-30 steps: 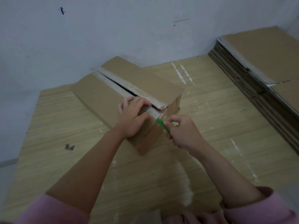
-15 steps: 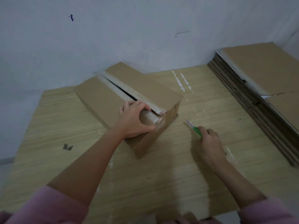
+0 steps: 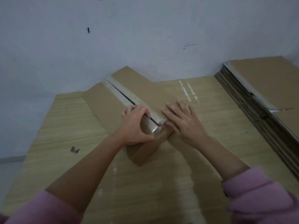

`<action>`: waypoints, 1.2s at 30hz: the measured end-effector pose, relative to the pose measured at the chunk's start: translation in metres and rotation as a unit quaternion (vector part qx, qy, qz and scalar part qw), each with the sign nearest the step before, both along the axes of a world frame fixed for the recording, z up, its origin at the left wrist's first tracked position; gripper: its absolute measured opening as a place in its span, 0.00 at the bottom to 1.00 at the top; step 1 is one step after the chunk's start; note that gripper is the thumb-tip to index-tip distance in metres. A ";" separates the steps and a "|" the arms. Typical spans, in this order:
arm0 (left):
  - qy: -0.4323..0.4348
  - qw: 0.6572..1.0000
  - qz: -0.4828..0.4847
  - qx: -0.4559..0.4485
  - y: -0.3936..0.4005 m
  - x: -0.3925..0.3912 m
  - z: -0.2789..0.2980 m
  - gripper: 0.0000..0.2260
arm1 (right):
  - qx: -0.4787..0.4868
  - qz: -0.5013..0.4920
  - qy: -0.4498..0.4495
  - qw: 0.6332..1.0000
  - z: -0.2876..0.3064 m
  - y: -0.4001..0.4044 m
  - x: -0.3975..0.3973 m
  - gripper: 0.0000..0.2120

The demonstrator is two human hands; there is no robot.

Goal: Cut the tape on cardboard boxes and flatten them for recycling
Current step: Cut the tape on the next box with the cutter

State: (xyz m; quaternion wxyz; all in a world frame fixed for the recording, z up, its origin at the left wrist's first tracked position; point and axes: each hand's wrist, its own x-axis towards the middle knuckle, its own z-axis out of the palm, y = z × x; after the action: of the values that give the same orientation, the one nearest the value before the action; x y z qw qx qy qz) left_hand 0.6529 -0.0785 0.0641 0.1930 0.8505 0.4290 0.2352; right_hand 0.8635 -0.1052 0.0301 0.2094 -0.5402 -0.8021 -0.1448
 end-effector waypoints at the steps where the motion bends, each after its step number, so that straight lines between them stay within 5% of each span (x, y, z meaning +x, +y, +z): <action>1: -0.004 1.000 -0.006 0.003 0.000 -0.003 0.002 0.24 | 0.014 0.013 -0.005 1.000 0.001 0.003 0.001 0.21; 10: -0.040 0.997 -0.065 0.010 0.002 -0.029 0.024 0.20 | 0.095 -0.050 0.071 0.992 0.017 -0.004 -0.020 0.21; 13: -0.080 0.994 -0.073 0.014 0.004 -0.041 0.020 0.17 | 0.170 0.005 0.055 0.984 0.007 -0.016 -0.026 0.20; 17: -0.210 0.970 0.119 -0.030 -0.013 -0.039 0.005 0.11 | 0.191 0.063 0.050 0.978 -0.007 -0.037 -0.047 0.19; 20: -0.229 0.939 0.252 -0.041 -0.013 -0.032 0.003 0.11 | 0.172 0.103 0.061 0.978 -0.005 -0.038 -0.058 0.19; 23: -0.293 0.880 0.366 -0.074 -0.003 -0.032 0.016 0.15 | 0.059 0.209 0.129 0.968 0.003 -0.025 -0.059 0.18; 25: -0.212 0.887 0.407 -0.052 0.001 -0.032 0.022 0.17 | -0.073 0.156 0.203 0.964 0.012 -0.009 -0.060 0.21; 27: -0.009 0.910 0.413 -0.039 0.003 -0.032 0.013 0.25 | -0.195 0.004 0.248 0.949 0.021 0.011 -0.063 0.26; 29: 0.136 0.899 0.408 -0.085 0.006 -0.030 0.002 0.34 | -0.302 -0.085 0.278 0.908 0.024 0.025 -0.072 0.29; 34: 0.152 0.890 0.389 -0.183 0.030 -0.034 0.006 0.45 | -0.280 -0.077 0.305 0.907 0.036 -0.003 -0.099 0.12; 36: 0.210 0.910 0.309 -0.180 0.039 -0.042 0.009 0.54 | -0.339 -0.014 0.356 0.871 0.042 -0.020 -0.112 0.10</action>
State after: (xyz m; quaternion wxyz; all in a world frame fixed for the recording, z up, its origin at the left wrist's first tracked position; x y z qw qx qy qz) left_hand 0.6112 -0.0399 0.0732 0.1660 0.6557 0.7364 0.0173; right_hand 0.7514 -0.1255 0.0720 0.2824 -0.6042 -0.6655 0.3351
